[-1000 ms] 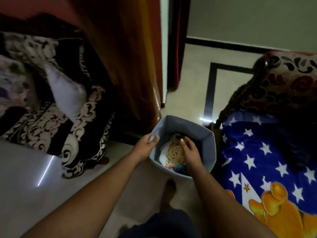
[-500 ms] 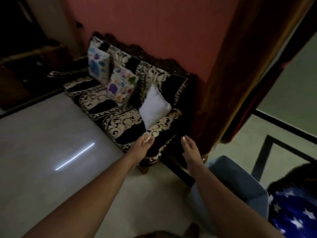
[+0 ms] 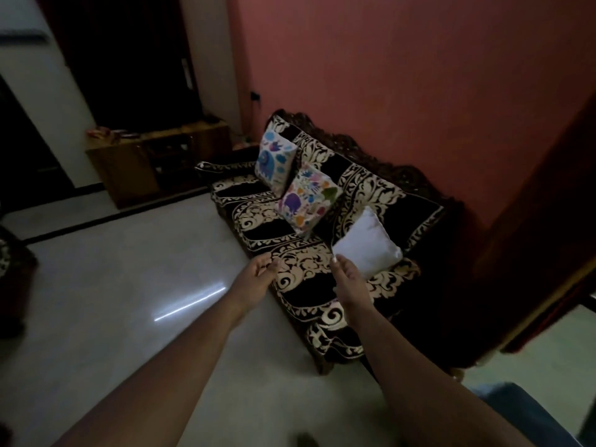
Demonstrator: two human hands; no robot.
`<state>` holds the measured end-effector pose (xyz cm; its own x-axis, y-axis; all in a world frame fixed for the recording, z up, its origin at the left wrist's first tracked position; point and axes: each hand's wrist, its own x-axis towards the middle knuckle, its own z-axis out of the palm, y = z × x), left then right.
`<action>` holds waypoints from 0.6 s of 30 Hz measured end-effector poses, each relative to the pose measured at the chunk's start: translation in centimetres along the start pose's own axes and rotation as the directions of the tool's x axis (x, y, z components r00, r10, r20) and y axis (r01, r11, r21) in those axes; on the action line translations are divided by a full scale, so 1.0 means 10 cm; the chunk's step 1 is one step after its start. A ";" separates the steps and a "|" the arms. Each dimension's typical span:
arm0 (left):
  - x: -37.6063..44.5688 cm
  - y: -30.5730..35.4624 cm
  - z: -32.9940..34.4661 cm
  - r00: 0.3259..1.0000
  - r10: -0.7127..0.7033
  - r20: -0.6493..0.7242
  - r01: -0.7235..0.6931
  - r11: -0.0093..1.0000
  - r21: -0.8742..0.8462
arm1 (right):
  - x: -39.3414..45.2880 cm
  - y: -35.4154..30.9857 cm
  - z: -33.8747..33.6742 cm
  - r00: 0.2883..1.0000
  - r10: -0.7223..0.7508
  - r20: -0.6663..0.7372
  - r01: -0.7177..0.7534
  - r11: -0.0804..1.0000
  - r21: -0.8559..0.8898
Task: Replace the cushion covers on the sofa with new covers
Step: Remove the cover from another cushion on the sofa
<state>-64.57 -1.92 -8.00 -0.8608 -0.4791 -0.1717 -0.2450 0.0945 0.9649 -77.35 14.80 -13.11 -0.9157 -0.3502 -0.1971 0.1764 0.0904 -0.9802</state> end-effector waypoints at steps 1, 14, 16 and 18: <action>0.09 0.00 -0.07 1.000 0.004 -0.009 -0.004 1.000 0.005 | 0.11 -0.01 0.09 1.000 0.003 0.002 -0.003 1.000 -0.001; 1.99 0.12 -0.69 0.991 -0.103 -0.085 0.110 0.990 0.085 | 2.03 -0.12 0.91 0.996 0.067 0.064 -0.068 0.998 0.011; 2.27 0.11 -0.78 0.989 -0.117 -0.090 0.124 0.989 0.075 | 2.32 -0.15 1.04 0.994 0.082 0.073 -0.081 0.997 -0.019; 2.52 0.07 -0.87 0.988 -0.132 -0.080 0.137 0.989 0.055 | 2.56 -0.17 1.16 0.992 0.102 0.074 -0.100 0.994 -0.030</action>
<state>-82.58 -21.51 -9.92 -0.7824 -0.5556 -0.2813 -0.3846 0.0759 0.9200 -96.96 -5.11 -16.70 -0.8635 -0.4074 -0.2975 0.2568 0.1526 -0.9543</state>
